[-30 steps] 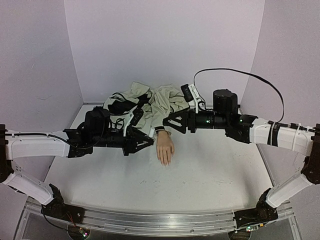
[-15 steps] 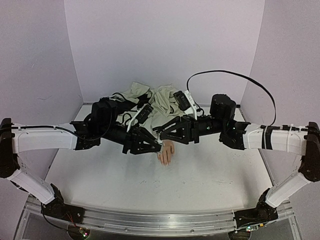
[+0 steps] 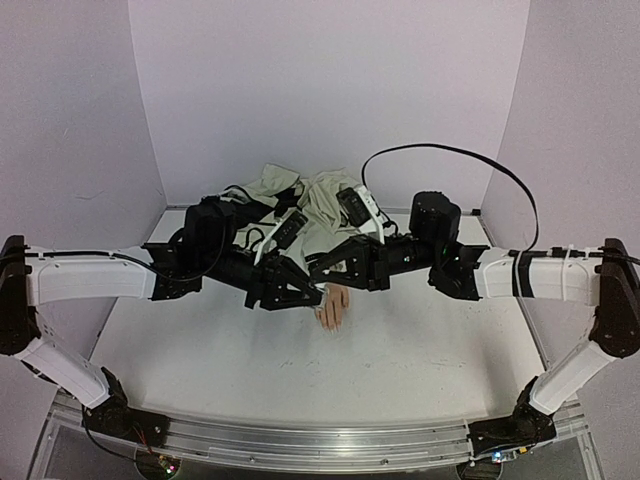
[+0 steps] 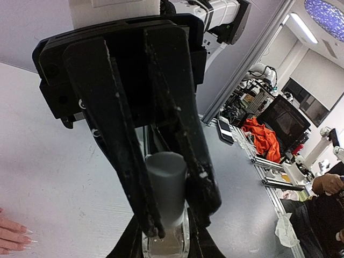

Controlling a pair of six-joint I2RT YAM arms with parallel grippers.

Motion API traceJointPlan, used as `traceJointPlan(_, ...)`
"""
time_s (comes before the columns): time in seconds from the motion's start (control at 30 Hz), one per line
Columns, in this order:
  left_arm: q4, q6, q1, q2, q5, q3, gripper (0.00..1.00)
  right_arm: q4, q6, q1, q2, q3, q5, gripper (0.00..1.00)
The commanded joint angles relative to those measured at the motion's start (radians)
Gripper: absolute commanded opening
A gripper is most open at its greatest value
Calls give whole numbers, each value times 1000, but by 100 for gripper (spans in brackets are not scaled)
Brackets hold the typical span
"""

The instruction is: Paint the nails

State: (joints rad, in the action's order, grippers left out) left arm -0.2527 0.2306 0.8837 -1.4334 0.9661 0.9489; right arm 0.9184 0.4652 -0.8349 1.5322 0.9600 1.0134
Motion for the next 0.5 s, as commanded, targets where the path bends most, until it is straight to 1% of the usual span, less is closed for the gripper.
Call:
traceJointPlan(0.0,-59,-89,6,58,-169,-14,0,69,26,-6,0,41,-22,0)
traceJointPlan(0.03,-59,-108,6,73,-239,-30,0,63,27,-6,1,39,-44,0)
traceJointPlan(0.1,-57,-134,7,106,-423,-62,0,30,21,-9,0,40,-117,0)
traceJointPlan(0.13,-57,-147,8,124,-529,-80,0,6,14,-10,0,41,-174,0)
traceJointPlan(0.2,-55,-163,14,160,-788,-109,0,-37,8,-19,2,43,-297,0)
traceJointPlan(0.23,-47,-177,22,170,-912,-117,0,-64,0,-32,3,52,-387,0)
traceJointPlan(0.27,-19,-197,30,173,-1041,-114,0,-140,-16,-52,3,68,-502,0)
traceJointPlan(0.3,14,-221,40,172,-1134,-103,0,-198,-36,-85,4,86,-662,0)
traceJointPlan(0.33,46,-256,50,168,-1213,-89,0,-245,-53,-124,10,110,-811,0)
traceJointPlan(0.37,67,-282,59,164,-1271,-76,0,-274,-69,-153,21,134,-900,0)
traceJointPlan(0.4,77,-299,66,161,-1309,-69,0,-289,-72,-175,34,156,-956,0)
traceJointPlan(0.47,82,-314,72,159,-1333,-68,0,-293,-53,-192,58,187,-994,0)
